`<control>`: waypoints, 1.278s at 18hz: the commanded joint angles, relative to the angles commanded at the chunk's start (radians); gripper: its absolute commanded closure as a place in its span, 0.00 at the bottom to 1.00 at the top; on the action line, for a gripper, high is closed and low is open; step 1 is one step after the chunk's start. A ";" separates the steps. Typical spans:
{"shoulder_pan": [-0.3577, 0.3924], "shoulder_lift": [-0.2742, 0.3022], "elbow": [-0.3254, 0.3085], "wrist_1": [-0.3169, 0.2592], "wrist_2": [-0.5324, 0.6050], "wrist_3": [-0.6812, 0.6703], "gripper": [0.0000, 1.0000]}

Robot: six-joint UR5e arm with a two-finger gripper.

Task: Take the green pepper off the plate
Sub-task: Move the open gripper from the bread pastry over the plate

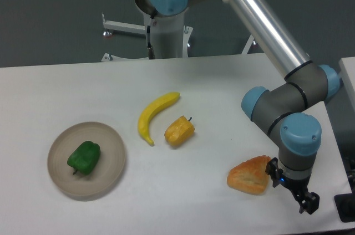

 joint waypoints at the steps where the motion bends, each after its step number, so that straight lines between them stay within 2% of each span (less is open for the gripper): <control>1: 0.000 0.002 0.000 0.002 0.000 0.000 0.00; 6: -0.017 0.017 -0.021 -0.002 -0.002 -0.006 0.00; 10: -0.041 0.061 -0.075 -0.008 -0.021 -0.076 0.00; 15: -0.083 0.184 -0.233 -0.006 -0.078 -0.251 0.00; 23: -0.182 0.411 -0.523 0.000 -0.192 -0.651 0.00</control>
